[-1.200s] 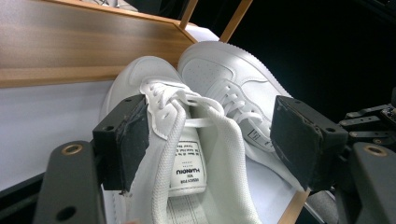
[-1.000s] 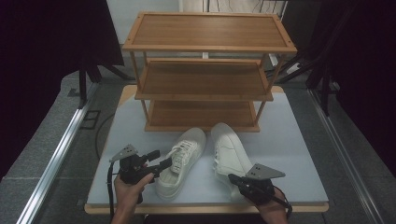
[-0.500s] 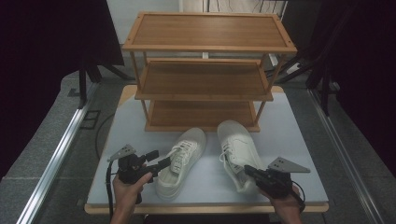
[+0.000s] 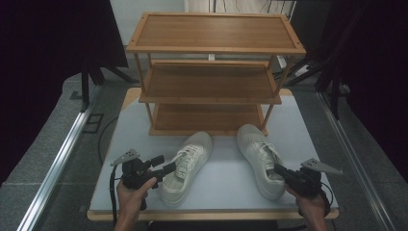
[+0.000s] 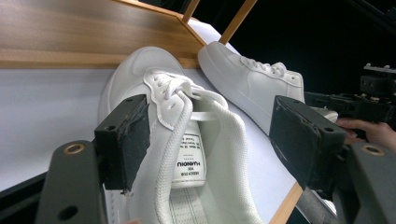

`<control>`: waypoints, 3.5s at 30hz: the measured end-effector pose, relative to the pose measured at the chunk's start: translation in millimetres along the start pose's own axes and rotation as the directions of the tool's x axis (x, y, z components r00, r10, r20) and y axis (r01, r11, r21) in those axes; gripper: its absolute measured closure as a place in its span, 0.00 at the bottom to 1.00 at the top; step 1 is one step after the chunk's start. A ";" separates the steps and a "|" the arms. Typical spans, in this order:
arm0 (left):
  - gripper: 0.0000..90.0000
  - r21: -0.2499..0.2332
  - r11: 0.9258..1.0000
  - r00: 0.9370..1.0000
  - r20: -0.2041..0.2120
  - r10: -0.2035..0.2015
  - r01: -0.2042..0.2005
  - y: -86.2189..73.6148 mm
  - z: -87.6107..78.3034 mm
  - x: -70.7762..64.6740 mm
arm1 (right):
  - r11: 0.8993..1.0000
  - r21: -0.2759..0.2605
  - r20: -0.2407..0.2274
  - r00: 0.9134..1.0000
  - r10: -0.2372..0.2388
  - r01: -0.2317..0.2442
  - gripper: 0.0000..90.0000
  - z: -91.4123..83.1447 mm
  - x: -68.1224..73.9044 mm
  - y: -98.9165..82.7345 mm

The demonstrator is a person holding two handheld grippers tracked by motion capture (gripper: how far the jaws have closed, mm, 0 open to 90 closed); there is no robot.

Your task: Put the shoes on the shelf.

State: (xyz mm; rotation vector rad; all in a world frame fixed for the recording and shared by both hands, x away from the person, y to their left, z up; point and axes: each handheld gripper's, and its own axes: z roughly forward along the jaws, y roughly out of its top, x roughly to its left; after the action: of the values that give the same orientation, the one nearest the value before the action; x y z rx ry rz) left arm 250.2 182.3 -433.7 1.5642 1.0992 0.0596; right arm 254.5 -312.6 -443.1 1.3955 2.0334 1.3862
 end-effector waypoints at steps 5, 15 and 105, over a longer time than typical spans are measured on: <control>0.33 -0.001 1.000 1.000 -0.001 -0.002 0.002 0.1 -0.5 -0.2 | 0.997 -0.019 -0.001 0.997 -0.080 0.080 1.00 -1.0 24.6 6.3; 0.33 0.017 1.000 1.000 -0.002 -0.005 0.005 -2.0 2.8 0.6 | 0.979 0.077 0.004 0.982 -0.188 0.187 1.00 8.2 62.5 -6.0; 0.41 0.219 0.963 0.968 -0.162 0.193 -0.156 3.5 58.3 9.1 | 0.965 0.132 0.012 0.973 -0.229 0.225 0.49 48.8 -46.9 50.0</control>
State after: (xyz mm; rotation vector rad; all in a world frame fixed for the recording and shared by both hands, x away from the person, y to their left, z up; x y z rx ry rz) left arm 291.0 145.1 -455.1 1.8690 1.1336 0.2198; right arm 337.7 -323.2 -436.6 1.1770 2.2204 1.1517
